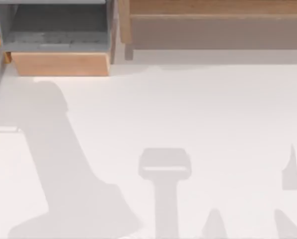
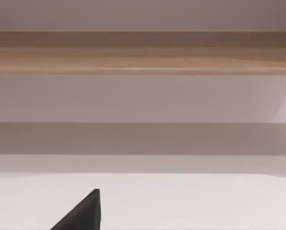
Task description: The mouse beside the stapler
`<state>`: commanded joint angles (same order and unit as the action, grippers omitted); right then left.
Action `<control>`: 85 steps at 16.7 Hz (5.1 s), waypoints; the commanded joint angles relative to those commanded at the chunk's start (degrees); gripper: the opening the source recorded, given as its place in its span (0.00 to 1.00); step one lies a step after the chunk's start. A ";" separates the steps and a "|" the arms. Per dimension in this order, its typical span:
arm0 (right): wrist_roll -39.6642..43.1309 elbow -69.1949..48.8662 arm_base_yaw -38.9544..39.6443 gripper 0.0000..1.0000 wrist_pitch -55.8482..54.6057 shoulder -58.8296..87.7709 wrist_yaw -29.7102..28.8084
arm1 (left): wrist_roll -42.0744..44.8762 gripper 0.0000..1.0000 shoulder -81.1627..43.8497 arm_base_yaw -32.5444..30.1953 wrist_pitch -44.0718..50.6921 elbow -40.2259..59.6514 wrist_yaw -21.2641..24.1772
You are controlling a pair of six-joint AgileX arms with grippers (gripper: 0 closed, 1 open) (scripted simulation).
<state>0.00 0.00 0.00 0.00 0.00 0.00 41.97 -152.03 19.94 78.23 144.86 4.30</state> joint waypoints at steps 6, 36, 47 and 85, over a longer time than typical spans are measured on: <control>0.00 0.00 0.00 1.00 0.00 0.00 0.00 | -0.05 1.00 0.31 -0.04 -2.72 -3.04 0.03; 0.00 0.00 0.00 1.00 0.00 0.00 0.00 | -0.50 0.00 -0.57 -0.52 -4.99 -4.38 0.00; 0.00 0.00 0.00 1.00 0.00 0.00 0.00 | -10.11 0.00 17.92 0.65 -9.76 -16.73 1.36; 0.00 0.00 0.00 1.00 0.00 0.00 0.00 | -14.99 0.00 69.08 6.27 -35.41 -101.96 -1.58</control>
<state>0.00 0.00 0.00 0.00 0.00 0.00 26.98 -82.95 26.21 42.82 42.90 2.72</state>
